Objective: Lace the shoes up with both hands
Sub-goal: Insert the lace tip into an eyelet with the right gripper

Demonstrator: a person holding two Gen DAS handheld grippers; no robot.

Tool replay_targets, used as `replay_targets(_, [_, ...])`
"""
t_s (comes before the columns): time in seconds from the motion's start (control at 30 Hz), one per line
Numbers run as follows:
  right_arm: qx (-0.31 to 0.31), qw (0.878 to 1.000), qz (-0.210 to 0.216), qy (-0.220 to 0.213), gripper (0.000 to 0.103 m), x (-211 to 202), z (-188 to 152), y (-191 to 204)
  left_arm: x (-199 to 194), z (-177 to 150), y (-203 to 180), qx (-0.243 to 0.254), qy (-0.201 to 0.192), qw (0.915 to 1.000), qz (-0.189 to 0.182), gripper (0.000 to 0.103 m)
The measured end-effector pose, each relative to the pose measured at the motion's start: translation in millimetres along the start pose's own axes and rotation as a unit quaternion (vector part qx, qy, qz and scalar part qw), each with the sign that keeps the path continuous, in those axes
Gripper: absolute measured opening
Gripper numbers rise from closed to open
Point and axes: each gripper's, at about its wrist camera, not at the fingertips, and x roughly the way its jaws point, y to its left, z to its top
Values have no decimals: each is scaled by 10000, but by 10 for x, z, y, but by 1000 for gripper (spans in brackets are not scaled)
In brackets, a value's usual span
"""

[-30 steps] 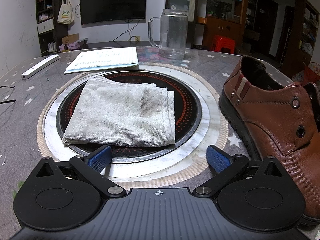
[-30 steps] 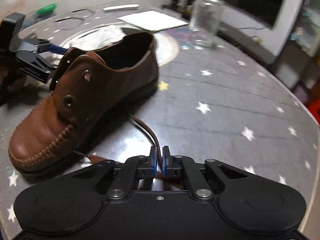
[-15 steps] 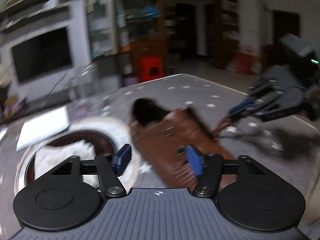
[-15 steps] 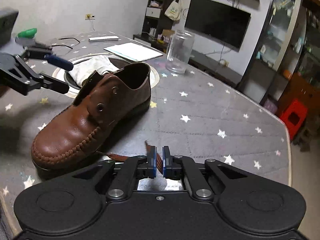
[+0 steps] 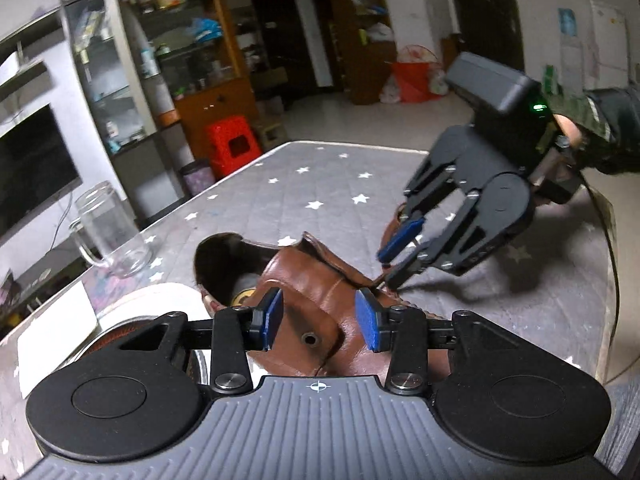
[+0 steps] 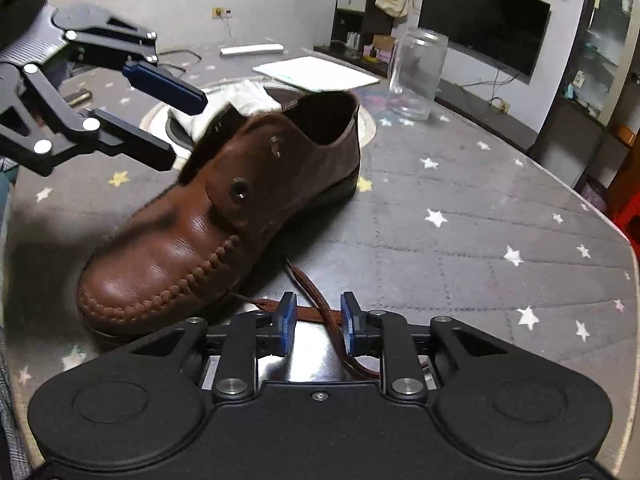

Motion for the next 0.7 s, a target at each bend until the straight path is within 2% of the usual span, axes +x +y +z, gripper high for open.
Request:
replay_targets(0.1, [-2, 10000, 37, 22, 23, 47, 0, -10, 45, 4, 25, 241, 60, 9997, -72, 40])
replay_targets(0.17, [-18, 9999, 99, -12, 7, 31, -7, 8, 70, 17, 31, 381, 87, 9992, -100, 39])
replay_targets(0.27, [-42, 9999, 38, -156, 3, -40, -24, 36, 60, 31, 49, 575, 124, 9982, -103, 39])
replay_targets(0.43, [-23, 9990, -116, -441, 3, -292, -42, 50, 93, 46, 32, 952, 95, 9953, -152, 37])
replay_targets(0.7, [-362, 9972, -2, -649, 3, -608, -26, 241, 253, 47, 30, 1282, 109, 9913, -281, 35])
